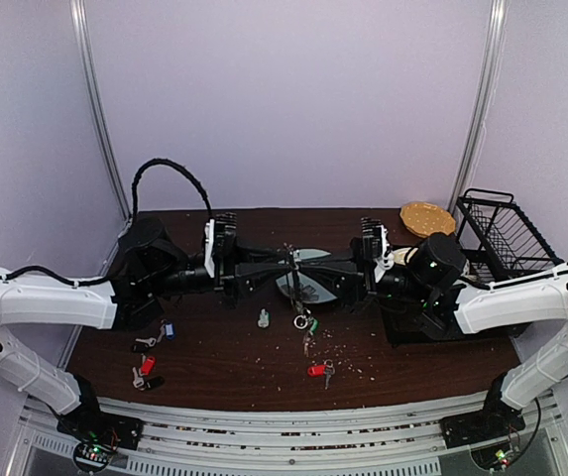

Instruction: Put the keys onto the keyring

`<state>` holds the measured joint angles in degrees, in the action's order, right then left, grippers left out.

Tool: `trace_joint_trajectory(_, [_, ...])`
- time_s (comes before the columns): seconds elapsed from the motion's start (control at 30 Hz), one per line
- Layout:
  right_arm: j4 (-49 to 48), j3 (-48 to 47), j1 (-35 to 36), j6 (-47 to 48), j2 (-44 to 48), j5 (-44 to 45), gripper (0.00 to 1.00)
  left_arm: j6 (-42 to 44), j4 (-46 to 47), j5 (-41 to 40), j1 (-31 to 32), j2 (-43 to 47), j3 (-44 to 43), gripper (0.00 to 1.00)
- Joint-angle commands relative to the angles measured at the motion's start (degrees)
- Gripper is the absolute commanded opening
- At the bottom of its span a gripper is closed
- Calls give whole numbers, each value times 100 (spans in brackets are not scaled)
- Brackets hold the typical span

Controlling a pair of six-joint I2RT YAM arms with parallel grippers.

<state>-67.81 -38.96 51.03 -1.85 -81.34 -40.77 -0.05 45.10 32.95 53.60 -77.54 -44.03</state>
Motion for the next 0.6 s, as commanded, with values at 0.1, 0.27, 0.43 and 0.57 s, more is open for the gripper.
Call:
trace_joint_trajectory(0.1, [-224, 6, 20, 20, 220, 30, 0, 92, -37, -161, -27, -199, -334, 16])
trace_joint_trajectory(0.27, [-240, 15, 14, 35, 217, 34, 0, 107, -97, -170, -9, -247, -384, 16])
trace_joint_trajectory(0.43, [-237, 6, 16, 40, 202, 26, 0, 110, -107, -135, 39, -303, -421, 16])
trace_joint_trajectory(0.57, [-226, 10, 18, 35, 219, 17, 0, 143, -189, -135, 63, -323, -479, 1])
